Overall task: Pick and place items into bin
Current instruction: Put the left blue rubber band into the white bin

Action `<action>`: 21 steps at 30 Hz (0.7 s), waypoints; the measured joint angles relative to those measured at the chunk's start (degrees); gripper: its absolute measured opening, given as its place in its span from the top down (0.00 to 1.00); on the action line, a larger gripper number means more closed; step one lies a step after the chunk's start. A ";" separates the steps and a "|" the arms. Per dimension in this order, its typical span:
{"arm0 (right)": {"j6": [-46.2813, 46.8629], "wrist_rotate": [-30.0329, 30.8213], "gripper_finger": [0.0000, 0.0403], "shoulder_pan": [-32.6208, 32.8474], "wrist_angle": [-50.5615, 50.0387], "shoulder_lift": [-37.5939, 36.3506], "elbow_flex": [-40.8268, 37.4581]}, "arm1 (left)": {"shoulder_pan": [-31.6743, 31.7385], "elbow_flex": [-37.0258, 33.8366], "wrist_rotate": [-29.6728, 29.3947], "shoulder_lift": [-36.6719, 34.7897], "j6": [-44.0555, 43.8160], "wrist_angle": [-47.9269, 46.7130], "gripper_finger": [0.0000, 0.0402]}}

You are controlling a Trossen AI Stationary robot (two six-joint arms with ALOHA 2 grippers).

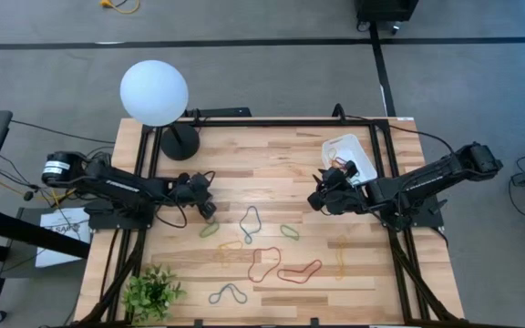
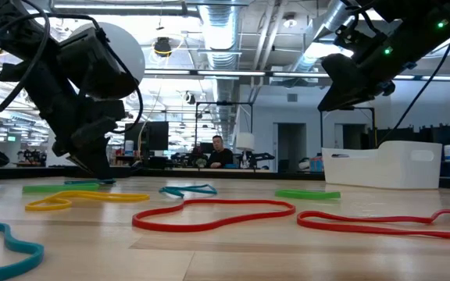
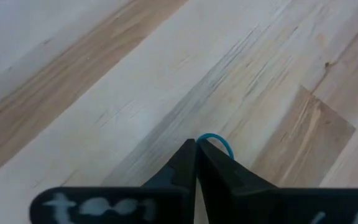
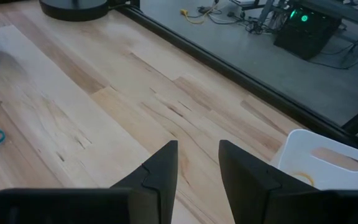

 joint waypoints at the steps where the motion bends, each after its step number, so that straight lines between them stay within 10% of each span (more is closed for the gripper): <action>1: 0.00 -0.01 0.72 0.00 0.01 0.00 0.00 | 0.00 0.61 0.14 0.04 0.65 -0.36 1.00; 13: -13.60 -4.82 0.72 0.65 21.55 4.80 -0.07 | -0.18 16.00 3.27 0.15 14.64 -0.07 1.00; 21: -27.71 -28.51 0.68 -1.02 52.20 16.61 -0.02 | -0.17 20.52 2.47 0.13 19.27 0.51 1.00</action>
